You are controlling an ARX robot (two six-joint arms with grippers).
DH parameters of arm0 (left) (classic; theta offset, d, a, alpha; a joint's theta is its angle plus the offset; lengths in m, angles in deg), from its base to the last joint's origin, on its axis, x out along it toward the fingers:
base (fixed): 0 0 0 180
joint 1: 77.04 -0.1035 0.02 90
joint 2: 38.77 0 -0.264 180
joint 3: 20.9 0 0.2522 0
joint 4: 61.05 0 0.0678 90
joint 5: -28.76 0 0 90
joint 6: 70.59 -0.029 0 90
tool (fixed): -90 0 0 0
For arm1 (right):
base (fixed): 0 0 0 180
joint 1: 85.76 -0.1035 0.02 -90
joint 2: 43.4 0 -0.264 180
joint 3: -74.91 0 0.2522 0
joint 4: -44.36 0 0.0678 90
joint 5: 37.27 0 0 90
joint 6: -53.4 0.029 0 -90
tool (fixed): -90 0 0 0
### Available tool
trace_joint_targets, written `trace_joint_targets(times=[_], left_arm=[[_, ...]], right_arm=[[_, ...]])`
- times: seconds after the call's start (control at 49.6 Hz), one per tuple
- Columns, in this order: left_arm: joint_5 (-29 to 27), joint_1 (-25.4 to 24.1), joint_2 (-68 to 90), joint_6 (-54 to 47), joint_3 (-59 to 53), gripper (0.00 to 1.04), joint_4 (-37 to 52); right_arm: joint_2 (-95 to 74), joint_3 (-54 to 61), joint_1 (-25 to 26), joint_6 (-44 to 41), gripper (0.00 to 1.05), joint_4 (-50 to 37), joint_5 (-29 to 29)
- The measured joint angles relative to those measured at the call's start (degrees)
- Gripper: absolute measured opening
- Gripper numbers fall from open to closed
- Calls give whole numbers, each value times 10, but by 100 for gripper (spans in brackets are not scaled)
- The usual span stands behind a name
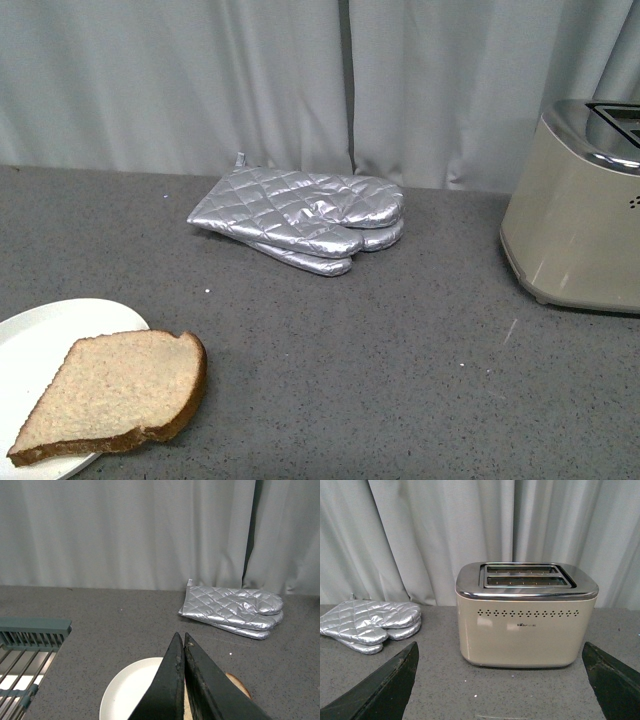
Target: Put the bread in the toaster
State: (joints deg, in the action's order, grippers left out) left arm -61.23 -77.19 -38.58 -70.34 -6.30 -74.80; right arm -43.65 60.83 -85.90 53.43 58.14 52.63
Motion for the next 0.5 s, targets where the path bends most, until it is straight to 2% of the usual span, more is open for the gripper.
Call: trace_joint_targets(times=[0.161, 0.322, 0.403, 0.504], left_arm=[[0, 0, 0, 0, 0, 4, 0], [0, 0, 0, 0, 0, 11, 0], [0, 0, 0, 2, 0, 3, 0], [0, 0, 0, 0, 0, 4, 0]], right_arm=[[0, 0, 0, 0, 95, 0, 0], [0, 0, 0, 0, 95, 0, 0], [0, 0, 0, 0, 95, 0, 0], [0, 0, 0, 0, 95, 0, 0]])
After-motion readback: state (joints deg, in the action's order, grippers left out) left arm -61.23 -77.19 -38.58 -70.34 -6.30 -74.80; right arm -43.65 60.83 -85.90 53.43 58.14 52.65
